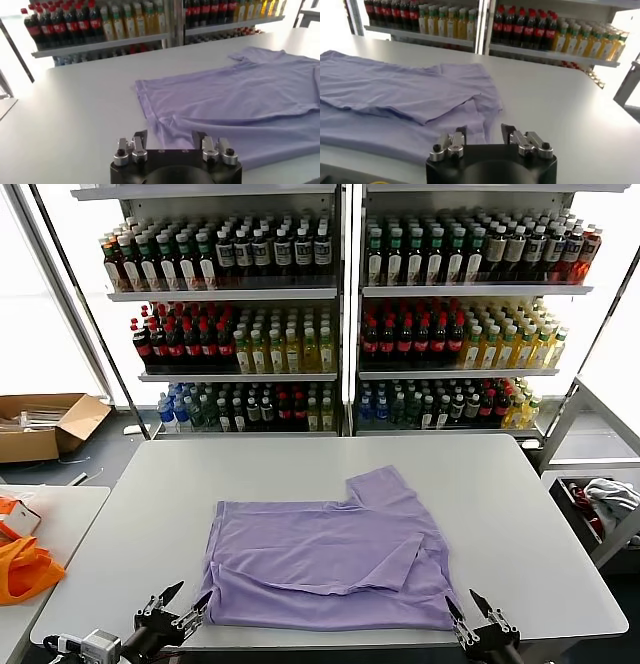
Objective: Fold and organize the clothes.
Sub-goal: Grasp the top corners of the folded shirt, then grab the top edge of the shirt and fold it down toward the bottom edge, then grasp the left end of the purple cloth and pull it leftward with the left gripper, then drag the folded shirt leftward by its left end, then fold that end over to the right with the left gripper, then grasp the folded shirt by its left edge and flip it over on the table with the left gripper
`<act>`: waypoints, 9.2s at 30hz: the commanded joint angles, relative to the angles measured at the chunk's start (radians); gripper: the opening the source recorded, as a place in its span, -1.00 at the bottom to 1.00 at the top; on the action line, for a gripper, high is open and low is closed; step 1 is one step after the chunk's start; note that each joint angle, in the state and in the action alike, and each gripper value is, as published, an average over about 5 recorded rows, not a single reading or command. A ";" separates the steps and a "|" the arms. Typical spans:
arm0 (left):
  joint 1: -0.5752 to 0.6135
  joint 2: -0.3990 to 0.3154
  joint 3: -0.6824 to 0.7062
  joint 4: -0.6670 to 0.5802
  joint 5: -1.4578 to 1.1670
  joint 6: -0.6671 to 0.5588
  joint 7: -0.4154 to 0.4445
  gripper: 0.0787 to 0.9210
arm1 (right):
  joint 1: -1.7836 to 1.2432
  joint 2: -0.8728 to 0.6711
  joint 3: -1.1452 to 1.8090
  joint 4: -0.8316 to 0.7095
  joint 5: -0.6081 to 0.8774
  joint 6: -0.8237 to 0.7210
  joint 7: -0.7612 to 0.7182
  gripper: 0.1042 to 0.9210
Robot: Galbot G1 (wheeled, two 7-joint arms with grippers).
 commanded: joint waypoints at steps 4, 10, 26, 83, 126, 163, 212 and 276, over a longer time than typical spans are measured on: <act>-0.153 0.115 -0.013 0.075 -0.056 -0.001 0.052 0.68 | 0.483 -0.143 -0.039 -0.200 0.137 -0.221 -0.166 0.61; -0.357 0.163 0.088 0.263 -0.093 0.022 0.119 0.76 | 0.875 -0.159 -0.239 -0.497 0.165 -0.280 -0.204 0.76; -0.873 0.192 0.397 0.699 -0.169 0.037 0.155 0.77 | 1.346 0.051 -0.561 -1.081 0.036 -0.277 -0.251 0.76; -0.718 0.189 0.333 0.511 -0.278 0.020 0.191 -0.98 | 0.832 -0.142 -0.310 -0.431 0.419 -0.279 -0.190 -1.00; -0.164 -0.066 0.103 0.005 -0.100 -0.065 -0.173 0.19 | 0.268 0.069 0.086 -0.102 0.225 0.261 -0.082 0.29; -0.195 -0.268 0.317 0.210 0.075 -0.079 -0.361 0.20 | 0.186 0.043 0.086 -0.084 0.191 0.298 -0.062 0.76; -0.479 0.100 0.463 -0.004 -0.173 0.079 -0.127 -0.94 | 0.142 0.080 0.113 -0.025 0.141 0.279 -0.059 0.76; -0.381 0.017 0.281 0.262 -0.058 0.072 -0.130 0.68 | 0.131 0.094 0.054 0.002 0.136 0.326 -0.077 0.76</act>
